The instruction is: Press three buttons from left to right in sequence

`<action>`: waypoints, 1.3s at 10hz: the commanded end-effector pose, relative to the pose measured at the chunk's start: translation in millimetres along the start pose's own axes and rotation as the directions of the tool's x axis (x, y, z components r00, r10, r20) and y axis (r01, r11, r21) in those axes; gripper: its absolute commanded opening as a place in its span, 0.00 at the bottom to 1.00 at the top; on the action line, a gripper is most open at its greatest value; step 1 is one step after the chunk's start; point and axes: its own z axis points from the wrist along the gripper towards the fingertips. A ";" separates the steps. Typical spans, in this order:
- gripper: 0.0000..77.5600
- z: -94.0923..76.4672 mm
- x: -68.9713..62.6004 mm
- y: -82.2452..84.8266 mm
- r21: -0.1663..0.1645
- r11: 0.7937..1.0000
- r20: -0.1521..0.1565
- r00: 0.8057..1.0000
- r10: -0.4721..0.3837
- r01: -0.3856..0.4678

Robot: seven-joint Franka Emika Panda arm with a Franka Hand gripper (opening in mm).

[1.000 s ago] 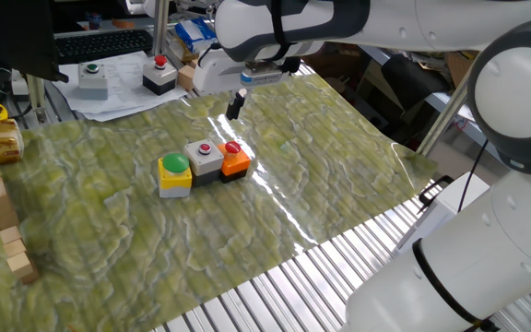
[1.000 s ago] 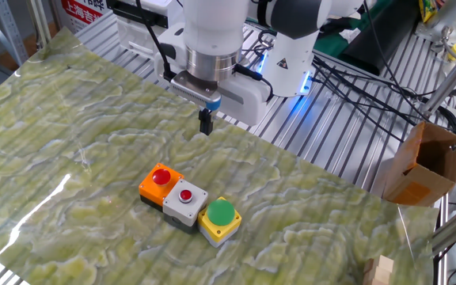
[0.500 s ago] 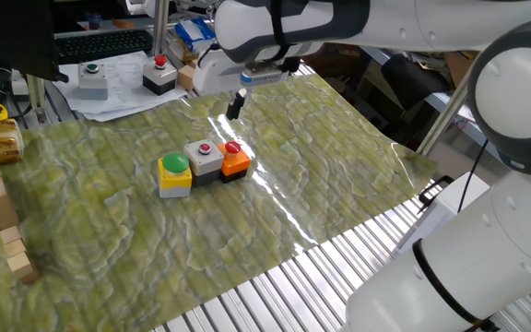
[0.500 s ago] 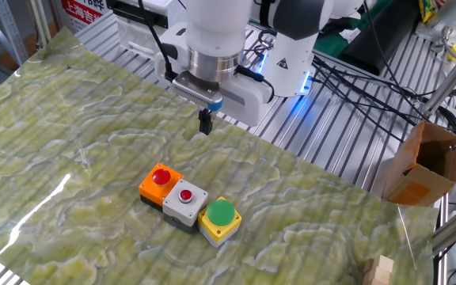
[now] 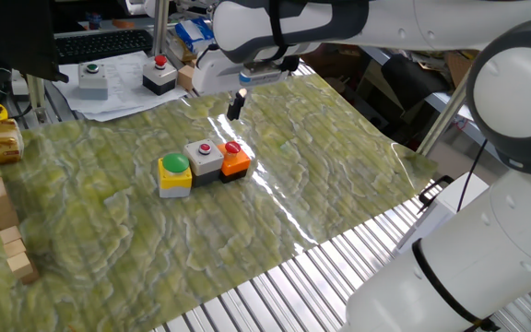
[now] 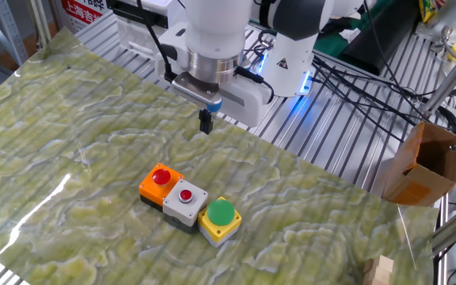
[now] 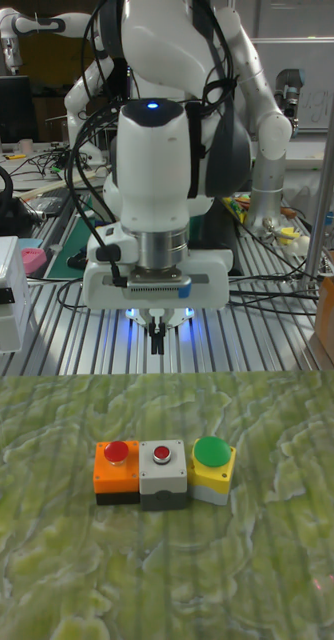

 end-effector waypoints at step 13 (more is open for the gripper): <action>0.00 -1.2 -0.5 -0.2 0.050 0.998 -0.034 0.999 0.036 -0.035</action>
